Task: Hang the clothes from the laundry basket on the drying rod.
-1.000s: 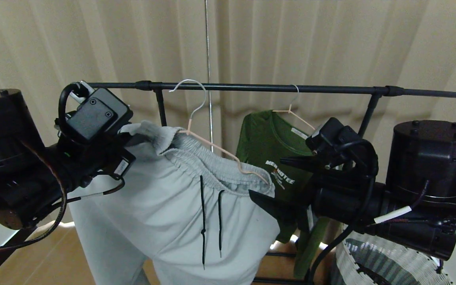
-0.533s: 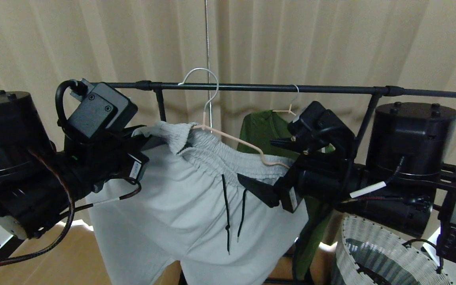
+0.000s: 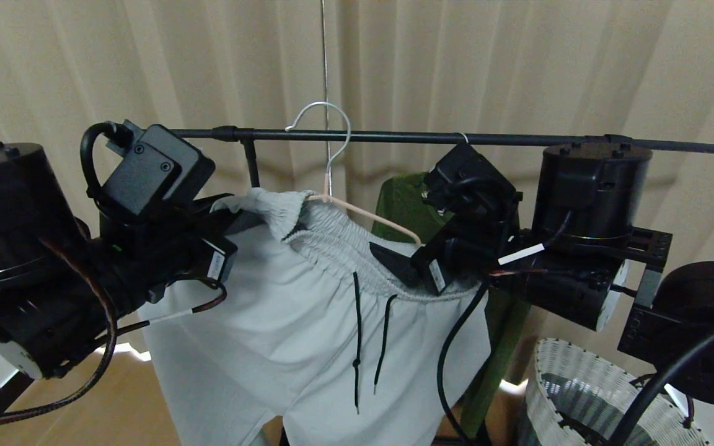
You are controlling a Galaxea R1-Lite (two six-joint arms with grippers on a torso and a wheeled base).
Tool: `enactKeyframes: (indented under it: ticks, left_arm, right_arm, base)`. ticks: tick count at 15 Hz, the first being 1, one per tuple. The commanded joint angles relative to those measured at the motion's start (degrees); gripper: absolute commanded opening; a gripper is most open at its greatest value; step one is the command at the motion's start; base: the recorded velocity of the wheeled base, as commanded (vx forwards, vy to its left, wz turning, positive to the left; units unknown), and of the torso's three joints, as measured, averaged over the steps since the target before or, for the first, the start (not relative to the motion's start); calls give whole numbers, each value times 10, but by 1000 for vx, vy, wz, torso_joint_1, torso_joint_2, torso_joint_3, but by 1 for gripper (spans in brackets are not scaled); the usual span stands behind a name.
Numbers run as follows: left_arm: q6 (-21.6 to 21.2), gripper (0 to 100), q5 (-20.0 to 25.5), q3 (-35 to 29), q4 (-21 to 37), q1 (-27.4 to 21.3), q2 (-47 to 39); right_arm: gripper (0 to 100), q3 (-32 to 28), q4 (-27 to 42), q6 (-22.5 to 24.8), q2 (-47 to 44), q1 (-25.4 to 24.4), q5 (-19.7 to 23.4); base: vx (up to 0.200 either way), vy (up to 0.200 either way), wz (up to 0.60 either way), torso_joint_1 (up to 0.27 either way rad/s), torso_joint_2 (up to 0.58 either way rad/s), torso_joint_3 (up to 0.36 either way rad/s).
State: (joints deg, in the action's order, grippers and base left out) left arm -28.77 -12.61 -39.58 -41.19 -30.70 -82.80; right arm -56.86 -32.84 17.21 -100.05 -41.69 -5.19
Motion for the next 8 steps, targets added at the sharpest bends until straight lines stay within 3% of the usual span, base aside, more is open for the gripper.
enactKeyframes:
  ticks: [1,8]
  left_arm:
    - [1,0,-1,-1,-6,-6,-2]
    - [0,0,0,1,-6,-7,-3]
  right_arm:
    - [0,0,0,0,-3,0,0]
    - [0,-1,-1,-1,1,0,0]
  base:
    - [0,0,0,0,0,0]
    - [0,0,0,0,0,0]
